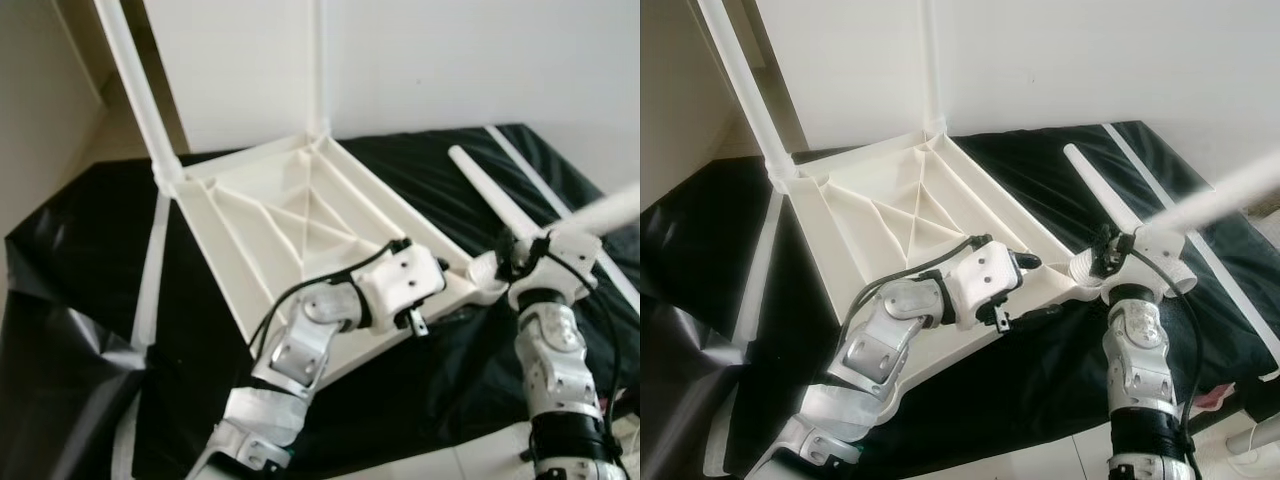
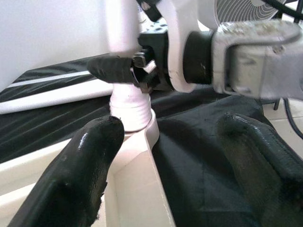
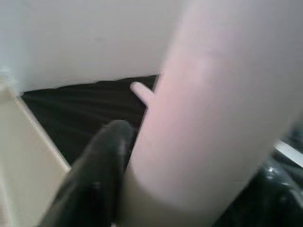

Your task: Building children table

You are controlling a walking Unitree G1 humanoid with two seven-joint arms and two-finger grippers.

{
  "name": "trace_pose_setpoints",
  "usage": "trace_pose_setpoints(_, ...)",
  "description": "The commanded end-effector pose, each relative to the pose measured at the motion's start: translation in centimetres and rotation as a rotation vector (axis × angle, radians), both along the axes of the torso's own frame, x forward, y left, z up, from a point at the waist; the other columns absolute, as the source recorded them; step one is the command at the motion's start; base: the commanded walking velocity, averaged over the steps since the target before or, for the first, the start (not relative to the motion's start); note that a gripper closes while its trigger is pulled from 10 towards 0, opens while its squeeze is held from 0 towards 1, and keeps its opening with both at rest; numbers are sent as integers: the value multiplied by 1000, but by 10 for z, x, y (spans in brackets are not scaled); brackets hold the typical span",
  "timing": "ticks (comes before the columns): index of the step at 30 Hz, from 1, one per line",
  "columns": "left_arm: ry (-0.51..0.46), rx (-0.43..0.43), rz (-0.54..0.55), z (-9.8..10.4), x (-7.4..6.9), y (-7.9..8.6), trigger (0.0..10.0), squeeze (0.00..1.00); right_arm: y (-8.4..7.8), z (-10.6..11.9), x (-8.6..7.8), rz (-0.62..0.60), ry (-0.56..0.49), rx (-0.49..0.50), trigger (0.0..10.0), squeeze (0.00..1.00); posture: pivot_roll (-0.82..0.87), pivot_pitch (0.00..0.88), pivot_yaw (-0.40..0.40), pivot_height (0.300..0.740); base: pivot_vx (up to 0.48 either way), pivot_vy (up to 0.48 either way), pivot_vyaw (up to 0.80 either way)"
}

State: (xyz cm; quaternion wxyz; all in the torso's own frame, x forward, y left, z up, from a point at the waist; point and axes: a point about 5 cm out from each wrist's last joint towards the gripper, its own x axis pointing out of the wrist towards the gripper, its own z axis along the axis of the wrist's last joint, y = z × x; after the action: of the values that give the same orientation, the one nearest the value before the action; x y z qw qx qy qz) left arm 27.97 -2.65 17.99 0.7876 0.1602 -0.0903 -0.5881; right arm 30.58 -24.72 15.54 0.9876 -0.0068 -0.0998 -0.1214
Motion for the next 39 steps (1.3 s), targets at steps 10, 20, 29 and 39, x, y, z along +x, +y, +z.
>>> trace_pose_setpoints(10, -34, -79, 257, 6, 14, 2, 10000, 0, -1, -13, 6, 108, 96, -36, 0, 0, -76, 4, 0, 740, 0, 0, 0)
trace_pose_setpoints(20, -42, -78, 263, 8, 16, 4, 10000, 0, 2, -29, 0, 237, 190, -176, 10000, 0, -74, 8, 1, 740, 0, 0, 0)
trace_pose_setpoints(29, -45, -77, 254, 9, 16, 4, 10000, 0, -2, -36, 2, 310, 264, -150, 10000, 0, -84, 14, 13, 740, 0, 0, 0)
trace_pose_setpoints(39, -45, -80, 255, 10, 16, 4, 10000, 0, -1, -39, 7, 269, 283, -27, 10000, 0, -75, 20, 7, 740, 0, 0, 0)
